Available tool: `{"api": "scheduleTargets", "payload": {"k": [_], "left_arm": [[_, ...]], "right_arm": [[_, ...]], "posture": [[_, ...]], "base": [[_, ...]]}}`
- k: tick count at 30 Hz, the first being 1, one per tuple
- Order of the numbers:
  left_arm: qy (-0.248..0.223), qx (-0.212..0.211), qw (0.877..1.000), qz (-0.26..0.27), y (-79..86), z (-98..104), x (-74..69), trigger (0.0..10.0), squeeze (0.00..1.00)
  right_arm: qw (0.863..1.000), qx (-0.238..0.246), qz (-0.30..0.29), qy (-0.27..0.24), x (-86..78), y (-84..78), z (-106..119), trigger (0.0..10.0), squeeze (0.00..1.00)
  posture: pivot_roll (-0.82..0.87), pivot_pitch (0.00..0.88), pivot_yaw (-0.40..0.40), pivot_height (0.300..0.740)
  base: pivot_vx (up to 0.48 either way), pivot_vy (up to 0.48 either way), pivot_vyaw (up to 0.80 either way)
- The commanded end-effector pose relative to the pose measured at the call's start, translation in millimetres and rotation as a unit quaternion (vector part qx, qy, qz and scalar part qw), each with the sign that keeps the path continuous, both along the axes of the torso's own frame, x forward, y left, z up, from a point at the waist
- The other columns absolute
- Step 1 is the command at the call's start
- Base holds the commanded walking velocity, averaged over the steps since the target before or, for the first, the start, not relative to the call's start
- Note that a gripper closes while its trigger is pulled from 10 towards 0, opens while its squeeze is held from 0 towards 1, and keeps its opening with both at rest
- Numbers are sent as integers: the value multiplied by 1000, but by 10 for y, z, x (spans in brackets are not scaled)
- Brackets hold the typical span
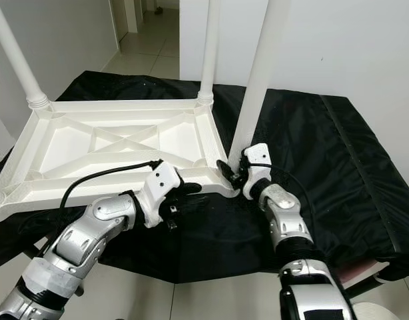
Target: Building children table
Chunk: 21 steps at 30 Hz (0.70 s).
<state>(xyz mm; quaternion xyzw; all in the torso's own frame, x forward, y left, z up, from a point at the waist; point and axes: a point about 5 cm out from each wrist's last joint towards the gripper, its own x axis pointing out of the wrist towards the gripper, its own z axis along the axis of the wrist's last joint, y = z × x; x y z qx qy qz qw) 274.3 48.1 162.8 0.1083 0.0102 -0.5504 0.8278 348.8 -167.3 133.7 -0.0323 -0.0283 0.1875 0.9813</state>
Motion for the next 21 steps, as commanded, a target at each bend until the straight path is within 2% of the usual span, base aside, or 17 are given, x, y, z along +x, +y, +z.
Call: {"api": "scheduleTargets", "payload": {"k": [1, 3, 6, 7, 9, 12, 15, 16, 17, 18, 21], "left_arm": [[-4, 5, 1000, -10, -1, 23, -4, 10000, 0], [-4, 5, 1000, -10, 0, 22, -9, 10000, 0], [-4, 3, 1000, -10, -5, 35, -8, 10000, 0], [-4, 3, 1000, -10, -5, 35, -8, 10000, 0], [-5, 3, 1000, -11, -14, 32, -10, 10000, 0], [-5, 3, 1000, -11, -18, 30, -10, 10000, 0], [-5, 2, 1000, -10, -25, 22, -15, 10000, 0], [-5, 1, 1000, -10, -26, 21, -16, 10000, 0], [-5, 1, 1000, -10, -26, 21, -16, 10000, 0], [-4, 0, 1000, -10, -29, 19, -19, 10000, 0], [-4, 0, 1000, -9, -30, 19, -20, 10000, 0]], "right_arm": [[999, 18, -32, -4, -18, 5, 22, 10000, 0], [998, 25, -54, -3, -54, 62, -7, 10000, 0], [989, 43, -144, 6, -112, 130, -100, 10000, 0], [989, 43, -144, 6, -112, 130, -100, 10000, 0], [980, 47, -191, 7, -161, 180, -151, 10000, 0], [976, 50, -210, 8, -184, 208, -170, 10000, 0], [956, 65, -286, 16, -257, 362, -193, 10000, 0], [958, 74, -275, 18, -272, 450, -183, 10000, 0], [958, 74, -275, 18, -272, 450, -183, 10000, 0], [964, 83, -251, 13, -287, 530, -154, 10000, 0], [965, 84, -249, 12, -295, 548, -145, 10000, 0]], "posture": [[37, 0, -21, 740], [36, 0, -22, 740], [34, 0, -23, 740], [34, 0, -23, 740], [33, 0, -31, 740], [33, 0, -31, 740], [36, 0, -41, 740], [36, 0, -41, 740], [36, 0, -41, 740], [35, 0, -43, 740], [35, 0, -43, 740]], "base": [[0, 0, 0], [0, 0, 0], [0, 0, 0], [0, 0, 0], [0, 0, 0], [0, 0, 0], [0, 0, 0], [0, 0, 0], [0, 0, 0], [0, 0, 0], [0, 0, 0]]}}
